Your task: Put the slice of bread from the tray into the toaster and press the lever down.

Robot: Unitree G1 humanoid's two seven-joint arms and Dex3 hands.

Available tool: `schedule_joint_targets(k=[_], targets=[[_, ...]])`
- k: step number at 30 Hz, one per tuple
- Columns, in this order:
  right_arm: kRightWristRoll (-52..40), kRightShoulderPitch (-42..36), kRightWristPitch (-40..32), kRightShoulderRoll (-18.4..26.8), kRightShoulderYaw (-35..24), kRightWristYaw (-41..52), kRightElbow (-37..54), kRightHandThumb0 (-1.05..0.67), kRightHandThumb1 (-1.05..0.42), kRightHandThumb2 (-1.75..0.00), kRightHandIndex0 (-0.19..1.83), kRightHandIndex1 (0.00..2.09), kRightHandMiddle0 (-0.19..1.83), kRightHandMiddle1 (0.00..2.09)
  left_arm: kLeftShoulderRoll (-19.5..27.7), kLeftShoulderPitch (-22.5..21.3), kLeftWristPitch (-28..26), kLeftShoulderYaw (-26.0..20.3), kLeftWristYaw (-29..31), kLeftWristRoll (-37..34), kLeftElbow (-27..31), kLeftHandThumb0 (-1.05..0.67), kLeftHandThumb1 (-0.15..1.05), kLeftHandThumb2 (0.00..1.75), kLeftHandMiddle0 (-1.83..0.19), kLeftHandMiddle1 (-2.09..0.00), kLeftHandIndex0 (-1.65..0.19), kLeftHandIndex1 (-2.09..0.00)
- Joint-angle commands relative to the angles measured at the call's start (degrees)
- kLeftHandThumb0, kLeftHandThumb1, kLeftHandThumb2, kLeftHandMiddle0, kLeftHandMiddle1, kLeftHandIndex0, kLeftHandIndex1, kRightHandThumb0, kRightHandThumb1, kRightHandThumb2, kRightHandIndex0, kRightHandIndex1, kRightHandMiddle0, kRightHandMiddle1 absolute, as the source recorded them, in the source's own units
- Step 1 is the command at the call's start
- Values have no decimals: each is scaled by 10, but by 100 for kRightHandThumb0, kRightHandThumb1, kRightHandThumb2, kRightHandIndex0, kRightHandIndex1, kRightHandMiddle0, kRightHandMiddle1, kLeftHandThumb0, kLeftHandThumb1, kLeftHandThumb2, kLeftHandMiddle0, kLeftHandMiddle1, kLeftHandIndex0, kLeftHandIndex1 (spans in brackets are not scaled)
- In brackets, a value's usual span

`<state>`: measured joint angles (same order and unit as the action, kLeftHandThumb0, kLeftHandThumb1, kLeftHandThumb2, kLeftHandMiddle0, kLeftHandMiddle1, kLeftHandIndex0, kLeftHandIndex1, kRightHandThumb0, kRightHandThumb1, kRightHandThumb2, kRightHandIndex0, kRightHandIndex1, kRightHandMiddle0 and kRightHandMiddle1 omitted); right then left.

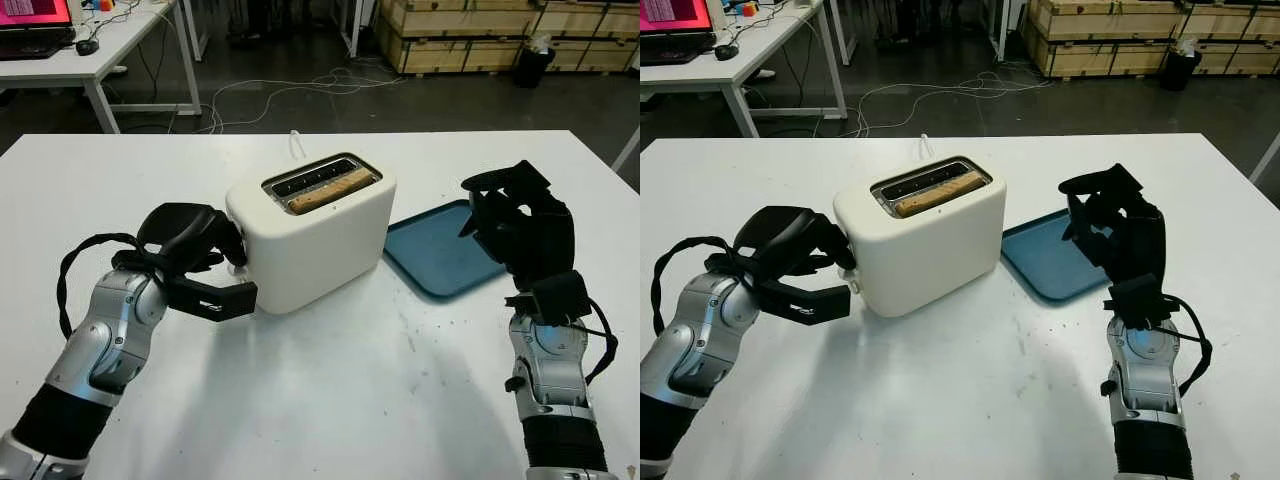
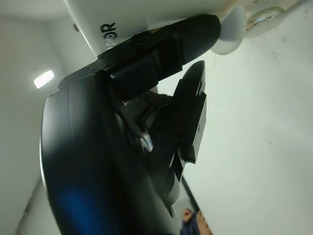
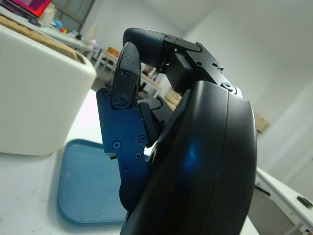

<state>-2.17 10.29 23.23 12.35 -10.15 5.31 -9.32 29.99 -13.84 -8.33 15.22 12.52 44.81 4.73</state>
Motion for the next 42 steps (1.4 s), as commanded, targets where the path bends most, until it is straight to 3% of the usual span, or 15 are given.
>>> schedule_joint_targets(k=[1, 4, 9, 11, 13, 18, 22, 26, 30, 33, 38, 42], targets=[[-7, -2, 4, 2, -1, 4, 3, -28, -92, -34, 82, 175, 57, 169, -56, 56, -23, 49, 24, -20, -69, 7, 91, 2, -87, -167, -98, -107], [-9, -2, 3, 2, -3, 6, 0, -29, -92, -33, 82, 175, 55, 173, -97, 73, -59, 50, -8, -35, -79, 9, 92, 13, -81, -174, -85, -122], [-4, -3, 4, 4, -3, 7, 4, -30, -92, -33, 82, 175, 55, 172, -111, 97, -63, 66, -35, -44, -60, 10, 92, 15, -93, -119, -105, -55], [-3, -3, 9, 4, -2, 8, 3, -29, -92, -33, 82, 175, 54, 172, -106, 98, -65, 60, -29, -49, -35, 10, 92, 16, -88, -133, -110, -45], [-2, -4, 8, 3, 0, 9, 4, -30, -92, -33, 81, 175, 55, 171, -96, 98, -63, 44, -15, -72, 6, 10, 92, 19, -91, -131, -106, -36], [-7, -7, -4, 3, 8, 23, 7, -30, -92, -34, 80, 175, 56, 162, -85, 106, -24, -5, -28, -143, 92, 14, 91, 29, -102, -171, -113, -23], [-9, -7, -17, 6, 14, 38, 9, -31, -92, -35, 81, 175, 59, 155, -89, 114, -7, -42, -41, -185, 146, -5, 83, 60, -113, -174, -119, -25], [-2, -9, -22, 5, 17, 37, 9, -29, -92, -35, 80, 175, 61, 152, -104, 117, -2, -69, -53, -214, 178, -1, 64, 98, -119, -175, -117, -44], [0, -8, -31, 4, 17, 32, 6, -29, -92, -34, 79, 175, 60, 151, -118, 120, -14, -93, -52, -231, 210, -1, 59, 105, -118, -175, -91, -105], [1, -2, -45, 10, 15, 34, 2, -29, -92, -33, 78, 175, 65, 134, -141, 122, -19, -116, -58, -262, 229, 1, 56, 115, -118, -175, -79, -140], [2, 25, -68, 49, 7, 54, -32, -30, -92, -30, 69, 172, 65, 125, -150, 128, -52, -153, -55, -273, 260, -5, 64, 107, -104, -175, -56, -169], [10, 52, -74, 102, 6, 87, -73, -31, -92, -31, 64, 165, 63, 124, -110, 118, -68, -189, -35, -262, 266, -10, 66, 89, -96, -175, -52, -170]])
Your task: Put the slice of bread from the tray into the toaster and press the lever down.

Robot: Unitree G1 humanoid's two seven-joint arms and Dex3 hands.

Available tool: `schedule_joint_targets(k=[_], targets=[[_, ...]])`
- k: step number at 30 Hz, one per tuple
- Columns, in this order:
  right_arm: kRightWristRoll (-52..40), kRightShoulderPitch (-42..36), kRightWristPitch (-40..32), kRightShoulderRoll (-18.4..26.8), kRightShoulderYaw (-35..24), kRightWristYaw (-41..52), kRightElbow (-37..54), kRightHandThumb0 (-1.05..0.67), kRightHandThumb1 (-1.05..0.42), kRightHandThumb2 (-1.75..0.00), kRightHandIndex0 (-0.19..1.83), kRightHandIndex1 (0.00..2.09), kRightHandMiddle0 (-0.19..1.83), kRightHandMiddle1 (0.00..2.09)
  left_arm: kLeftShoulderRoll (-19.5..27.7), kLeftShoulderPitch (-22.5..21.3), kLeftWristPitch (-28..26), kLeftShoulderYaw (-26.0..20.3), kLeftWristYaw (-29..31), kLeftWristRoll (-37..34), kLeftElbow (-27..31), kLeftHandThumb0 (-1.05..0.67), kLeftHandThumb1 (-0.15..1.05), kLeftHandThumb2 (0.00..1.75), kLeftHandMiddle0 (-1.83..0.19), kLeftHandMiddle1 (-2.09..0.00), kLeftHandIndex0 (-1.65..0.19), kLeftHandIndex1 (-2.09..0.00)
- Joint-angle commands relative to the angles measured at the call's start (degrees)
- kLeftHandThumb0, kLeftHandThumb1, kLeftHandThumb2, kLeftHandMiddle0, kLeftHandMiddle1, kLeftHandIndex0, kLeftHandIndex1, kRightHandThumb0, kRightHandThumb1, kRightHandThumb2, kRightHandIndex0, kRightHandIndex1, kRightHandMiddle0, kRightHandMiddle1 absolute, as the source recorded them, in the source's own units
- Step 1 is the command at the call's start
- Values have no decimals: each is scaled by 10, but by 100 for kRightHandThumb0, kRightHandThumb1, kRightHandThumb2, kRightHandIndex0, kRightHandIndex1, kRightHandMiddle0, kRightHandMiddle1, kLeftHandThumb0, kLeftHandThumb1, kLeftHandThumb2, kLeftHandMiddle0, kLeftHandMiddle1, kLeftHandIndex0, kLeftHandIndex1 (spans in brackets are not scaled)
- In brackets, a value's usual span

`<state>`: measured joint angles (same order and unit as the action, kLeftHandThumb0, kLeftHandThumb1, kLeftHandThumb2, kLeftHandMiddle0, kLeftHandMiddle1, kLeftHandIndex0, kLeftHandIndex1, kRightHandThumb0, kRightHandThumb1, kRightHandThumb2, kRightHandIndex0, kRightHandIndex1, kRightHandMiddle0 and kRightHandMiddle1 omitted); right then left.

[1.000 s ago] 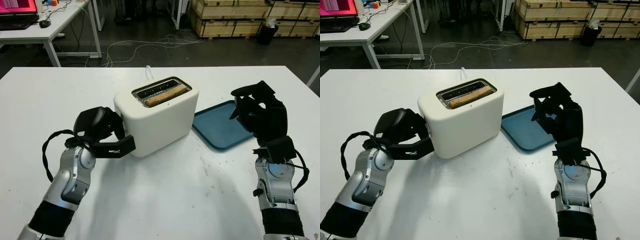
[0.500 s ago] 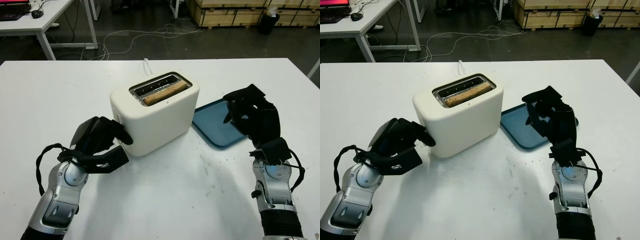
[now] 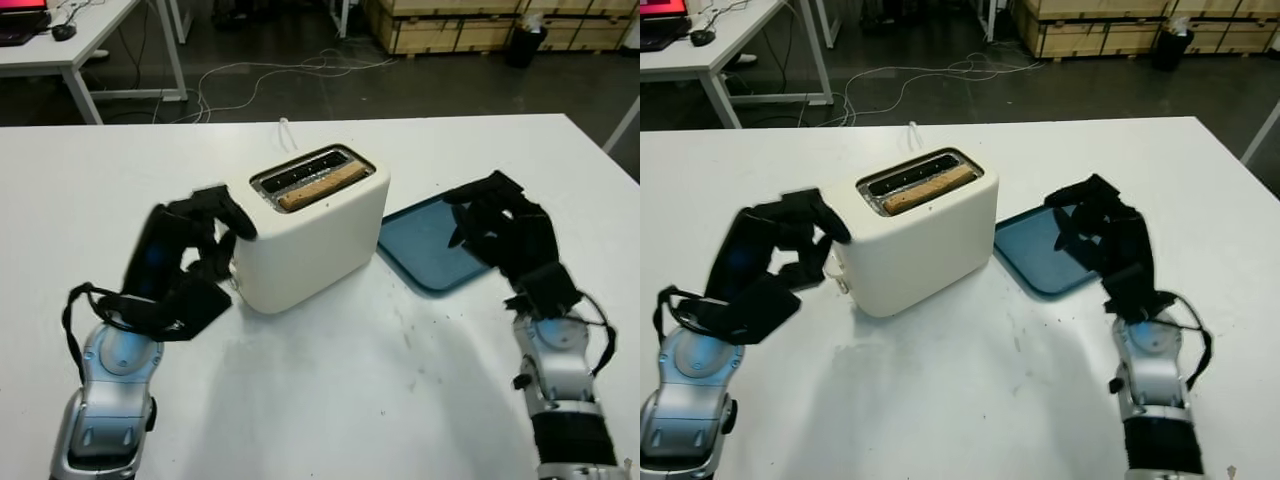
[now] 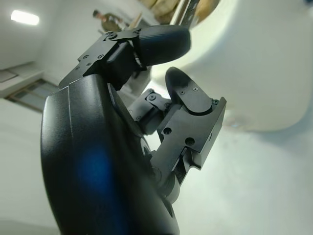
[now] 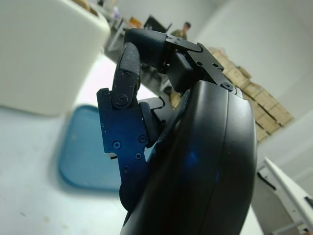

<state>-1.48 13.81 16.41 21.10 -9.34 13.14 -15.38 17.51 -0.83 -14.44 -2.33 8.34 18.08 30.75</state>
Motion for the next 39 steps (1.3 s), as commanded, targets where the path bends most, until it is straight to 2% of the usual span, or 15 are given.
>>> schedule_joint_targets(k=[1, 5, 9, 13, 15, 19, 24, 29, 39], targets=[[4, 24, -3, 25, -3, 15, -23, -31, -92, -31, 64, 165, 63, 124, 25, -16, -7, -23, 10, 5, 5, -9, 66, 83, -94, -175, -53, -167], [6, 52, 4, 57, -3, 31, -57, -30, -92, -30, 66, 156, 70, 107, 50, -35, 8, -60, 15, -16, -16, -10, 67, 77, -93, -175, -54, -165], [21, 69, 22, 74, 4, 31, -72, -26, -92, -29, 65, 157, 73, 96, 68, -50, 30, -78, 11, -21, -53, -7, 66, 75, -93, -175, -54, -171], [48, 74, 36, 83, 15, 20, -68, -25, -92, -28, 67, 147, 79, 83, 89, -59, 30, -75, 23, -15, -82, 5, 67, 68, -93, -175, -59, -174], [67, 75, 49, 85, 23, 11, -68, -24, -92, -29, 70, 141, 82, 80, 106, -64, 19, -66, 41, -11, -95, 8, 73, 57, -93, -175, -62, -174], [78, 77, 46, 86, 30, 16, -69, -23, -92, -28, 69, 153, 82, 83, 131, -80, 11, -48, 69, -6, -123, 10, 83, 39, -92, -175, -65, -175], [101, 83, 37, 95, 43, 16, -72, -29, -92, -29, 71, 144, 86, 71, 145, -100, 1, -30, 89, -2, -145, 12, 84, 37, -92, -175, -66, -175], [99, 93, 48, 98, 48, 24, -89, -30, -92, -30, 71, 145, 88, 69, 156, -110, 10, -20, 97, -1, -163, 12, 84, 37, -95, -175, -68, -175], [102, 101, 53, 103, 56, 17, -101, -36, -92, -32, 72, 141, 89, 66, 164, -107, 7, -19, 99, 4, -158, 11, 82, 43, -94, -175, -67, -175]])
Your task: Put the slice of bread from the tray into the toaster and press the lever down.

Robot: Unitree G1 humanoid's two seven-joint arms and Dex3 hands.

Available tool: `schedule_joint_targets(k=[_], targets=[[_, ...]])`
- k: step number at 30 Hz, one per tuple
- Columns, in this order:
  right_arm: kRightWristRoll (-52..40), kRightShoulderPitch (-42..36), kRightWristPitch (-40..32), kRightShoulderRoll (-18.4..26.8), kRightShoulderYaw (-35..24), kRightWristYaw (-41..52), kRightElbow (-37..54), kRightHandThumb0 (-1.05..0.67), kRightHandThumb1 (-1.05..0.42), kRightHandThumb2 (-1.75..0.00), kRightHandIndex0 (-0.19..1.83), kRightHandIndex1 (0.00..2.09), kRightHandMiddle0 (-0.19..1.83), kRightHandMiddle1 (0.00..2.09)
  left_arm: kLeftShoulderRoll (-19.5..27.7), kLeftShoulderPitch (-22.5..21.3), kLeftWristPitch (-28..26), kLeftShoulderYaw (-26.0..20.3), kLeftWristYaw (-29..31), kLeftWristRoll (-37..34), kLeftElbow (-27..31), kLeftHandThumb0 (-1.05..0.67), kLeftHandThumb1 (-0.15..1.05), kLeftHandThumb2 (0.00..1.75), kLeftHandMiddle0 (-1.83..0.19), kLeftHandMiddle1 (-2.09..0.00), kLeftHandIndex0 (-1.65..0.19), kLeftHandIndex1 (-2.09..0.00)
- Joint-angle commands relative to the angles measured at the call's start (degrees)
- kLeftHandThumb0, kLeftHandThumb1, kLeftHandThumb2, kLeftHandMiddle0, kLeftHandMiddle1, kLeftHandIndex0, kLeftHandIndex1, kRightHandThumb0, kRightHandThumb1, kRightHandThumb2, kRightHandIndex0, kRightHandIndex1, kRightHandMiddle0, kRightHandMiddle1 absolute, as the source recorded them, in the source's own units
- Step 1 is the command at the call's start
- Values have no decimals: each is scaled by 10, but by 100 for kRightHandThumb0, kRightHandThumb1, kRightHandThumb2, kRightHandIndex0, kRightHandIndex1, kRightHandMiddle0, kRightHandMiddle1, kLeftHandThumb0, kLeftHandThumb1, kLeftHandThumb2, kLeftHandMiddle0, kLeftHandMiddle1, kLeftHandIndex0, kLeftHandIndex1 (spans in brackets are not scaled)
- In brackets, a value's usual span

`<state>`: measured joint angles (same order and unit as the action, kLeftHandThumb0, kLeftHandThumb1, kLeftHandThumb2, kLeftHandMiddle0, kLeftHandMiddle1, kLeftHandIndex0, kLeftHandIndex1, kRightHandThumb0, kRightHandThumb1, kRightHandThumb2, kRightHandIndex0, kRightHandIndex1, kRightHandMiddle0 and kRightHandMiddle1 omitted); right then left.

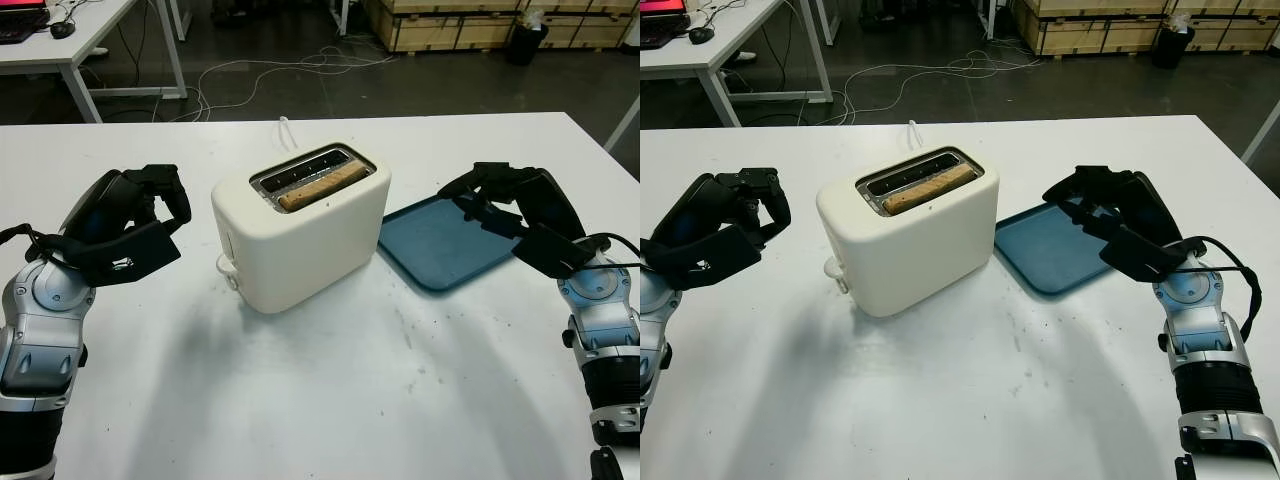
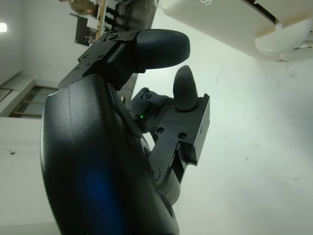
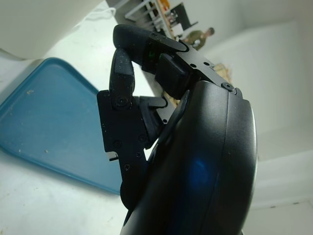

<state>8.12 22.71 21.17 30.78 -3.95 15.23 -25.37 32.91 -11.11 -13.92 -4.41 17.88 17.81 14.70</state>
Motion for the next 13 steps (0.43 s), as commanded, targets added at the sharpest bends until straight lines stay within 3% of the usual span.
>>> schedule_joint_targets(k=[1, 13], targets=[[6, 12, 5, 7, 2, -4, 0, -36, -92, -32, 73, 140, 89, 66, 10, -4, 1, 2, 3, 7, 3, 12, 82, 44, -94, -175, -67, -175], [10, 13, 1, 6, 1, -5, 2, -35, -92, -30, 70, 147, 83, 80, 3, -8, 11, 4, 0, -3, -6, 10, 74, 61, -97, -175, -69, -175]])
